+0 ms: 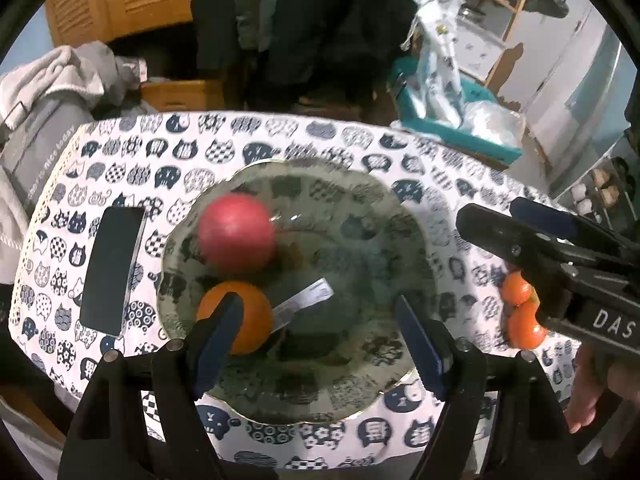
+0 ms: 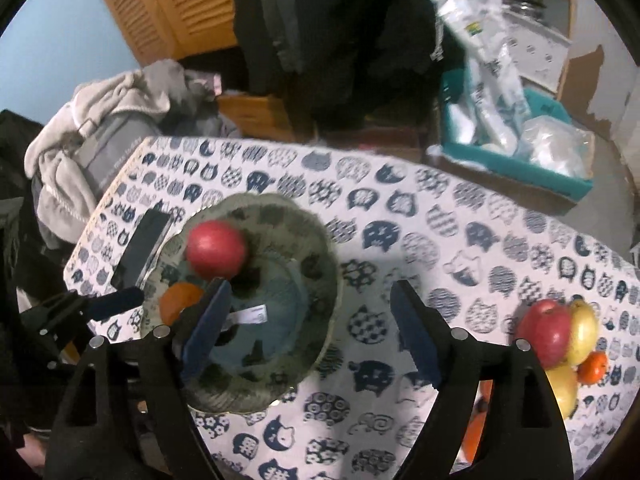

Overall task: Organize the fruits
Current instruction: 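Lower the orange and apple onto the plate and open both tools, then move both open tools back toward the remaining fruit cluster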

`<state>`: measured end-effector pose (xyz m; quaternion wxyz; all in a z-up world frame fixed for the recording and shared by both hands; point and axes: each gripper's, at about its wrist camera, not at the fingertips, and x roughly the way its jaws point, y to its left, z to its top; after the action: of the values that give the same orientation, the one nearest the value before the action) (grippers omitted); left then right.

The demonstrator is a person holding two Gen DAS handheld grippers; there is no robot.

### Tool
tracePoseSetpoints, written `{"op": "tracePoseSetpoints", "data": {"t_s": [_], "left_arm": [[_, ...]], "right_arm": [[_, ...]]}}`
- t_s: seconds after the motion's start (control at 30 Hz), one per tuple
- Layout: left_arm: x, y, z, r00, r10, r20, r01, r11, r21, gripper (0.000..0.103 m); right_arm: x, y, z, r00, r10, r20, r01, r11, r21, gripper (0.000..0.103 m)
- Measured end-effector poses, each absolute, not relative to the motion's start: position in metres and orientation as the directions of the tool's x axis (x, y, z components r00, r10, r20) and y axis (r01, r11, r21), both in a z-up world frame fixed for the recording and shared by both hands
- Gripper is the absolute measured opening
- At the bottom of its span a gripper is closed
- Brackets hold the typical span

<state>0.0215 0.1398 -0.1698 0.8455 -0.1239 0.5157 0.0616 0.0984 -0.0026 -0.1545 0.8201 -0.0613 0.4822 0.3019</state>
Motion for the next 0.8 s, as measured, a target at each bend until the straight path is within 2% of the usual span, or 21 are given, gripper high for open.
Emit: {"op": "tracePoseSetpoints", "data": {"t_s": [0.2,0.57,0.8], "left_arm": [[0.021,0.125,-0.149,0.504,-0.045,-0.863,-0.201,0.965,-0.168,0.080],[0.024,0.089,-0.124,0.546,-0.082,-0.834,-0.125,0.976,-0.177,0.081],[0.027,0.063,-0.116,0.559,-0.102,-0.823,-0.077,0.982,-0.174,0.081]], "right_arm": [[0.098,-0.031,-0.131,0.427,0.419,-0.801,-0.528,0.835,0.156,0.087],[0.089,-0.080,-0.097,0.527,0.379,-0.761,-0.491,0.866,0.092,0.087],[0.082,-0.111,-0.085,0.546,0.383,-0.745,-0.469,0.877,0.107,0.087]]}}
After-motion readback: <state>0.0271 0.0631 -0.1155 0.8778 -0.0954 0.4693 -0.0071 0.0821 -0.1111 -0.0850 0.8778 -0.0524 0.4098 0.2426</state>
